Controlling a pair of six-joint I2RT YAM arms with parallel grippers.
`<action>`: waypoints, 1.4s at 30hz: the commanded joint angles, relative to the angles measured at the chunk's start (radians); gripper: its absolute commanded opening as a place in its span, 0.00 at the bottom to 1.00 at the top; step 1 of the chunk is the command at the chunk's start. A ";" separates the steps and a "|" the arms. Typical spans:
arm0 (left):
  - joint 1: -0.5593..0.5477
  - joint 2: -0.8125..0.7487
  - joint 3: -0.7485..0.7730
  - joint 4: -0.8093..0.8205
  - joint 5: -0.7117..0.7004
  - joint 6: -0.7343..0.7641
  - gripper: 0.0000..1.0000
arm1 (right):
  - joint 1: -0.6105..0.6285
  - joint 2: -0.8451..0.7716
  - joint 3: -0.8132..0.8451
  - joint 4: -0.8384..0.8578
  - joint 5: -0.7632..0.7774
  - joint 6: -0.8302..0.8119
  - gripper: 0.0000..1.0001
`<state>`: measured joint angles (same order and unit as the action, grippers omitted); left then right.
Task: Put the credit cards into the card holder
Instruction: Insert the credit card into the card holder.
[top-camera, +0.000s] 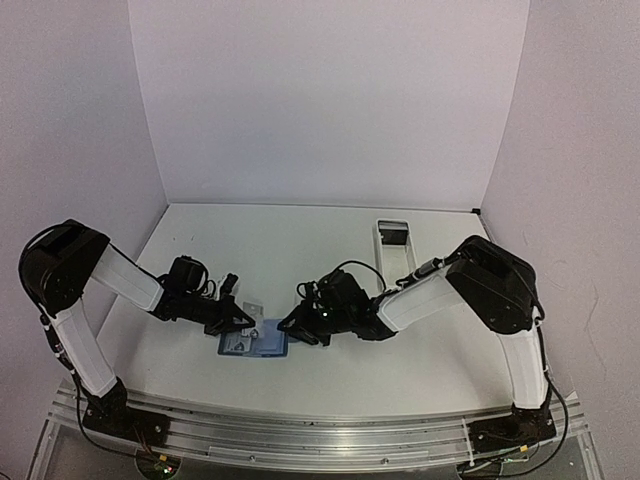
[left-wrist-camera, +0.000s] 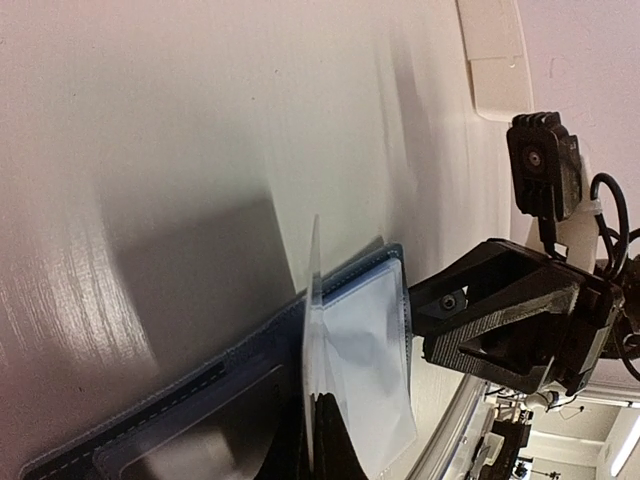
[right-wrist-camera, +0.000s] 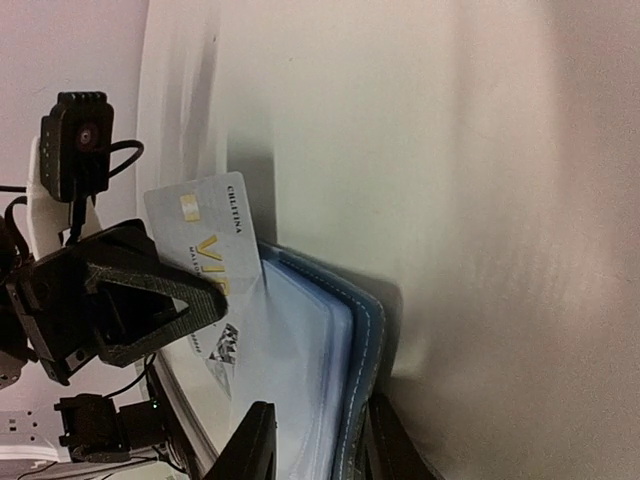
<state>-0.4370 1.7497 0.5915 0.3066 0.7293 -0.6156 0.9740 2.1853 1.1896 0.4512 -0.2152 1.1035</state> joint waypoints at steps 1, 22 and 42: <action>-0.008 0.034 -0.011 -0.018 -0.025 0.044 0.00 | 0.018 0.115 0.016 0.013 -0.135 0.022 0.22; 0.034 0.036 0.081 -0.265 0.204 0.095 0.00 | -0.013 0.059 -0.095 0.232 0.143 0.095 0.00; 0.014 0.156 0.184 -0.200 0.206 0.148 0.00 | -0.013 0.093 -0.047 0.250 -0.060 -0.083 0.00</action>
<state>-0.4088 1.8758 0.7300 0.1190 0.9667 -0.4966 0.9551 2.2589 1.1336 0.7254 -0.2151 1.0843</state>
